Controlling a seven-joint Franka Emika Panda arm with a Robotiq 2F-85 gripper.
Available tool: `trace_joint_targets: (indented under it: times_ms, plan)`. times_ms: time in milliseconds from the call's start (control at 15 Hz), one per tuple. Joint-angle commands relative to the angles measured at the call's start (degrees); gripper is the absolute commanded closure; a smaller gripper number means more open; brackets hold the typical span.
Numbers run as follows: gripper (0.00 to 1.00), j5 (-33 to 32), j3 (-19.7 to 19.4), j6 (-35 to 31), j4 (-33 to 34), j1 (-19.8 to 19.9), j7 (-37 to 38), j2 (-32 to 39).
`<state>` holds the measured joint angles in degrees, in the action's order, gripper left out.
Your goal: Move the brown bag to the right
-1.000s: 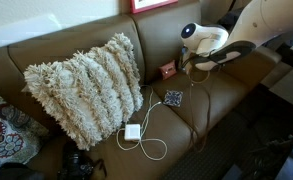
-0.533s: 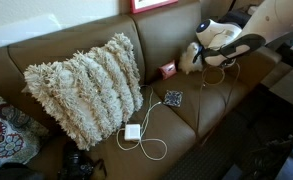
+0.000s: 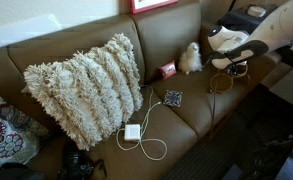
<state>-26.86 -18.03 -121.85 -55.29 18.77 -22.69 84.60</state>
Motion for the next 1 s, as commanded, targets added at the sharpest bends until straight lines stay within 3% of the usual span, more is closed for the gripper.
trace_joint_targets:
  times_ms: [0, 67, 200, 600, 667, 933]
  plan:
    - [0.65, 1.2, 1.6, 1.8, 1.6, 0.8, -1.7, 0.4]
    - [0.64, 1.1, 1.7, 1.8, 1.6, 0.7, -1.6, 0.4]
    - [0.52, 1.2, 1.9, 1.9, 1.7, 0.7, -1.7, 0.3]
    - [0.09, 0.9, 1.2, 2.2, 2.3, 0.5, -0.2, -0.8]
    - [0.02, 0.5, 0.8, 0.7, -0.1, 0.1, 0.8, -3.0]
    - [0.0, -1.8, -1.9, -7.0, -11.6, -2.9, 7.9, -13.8]
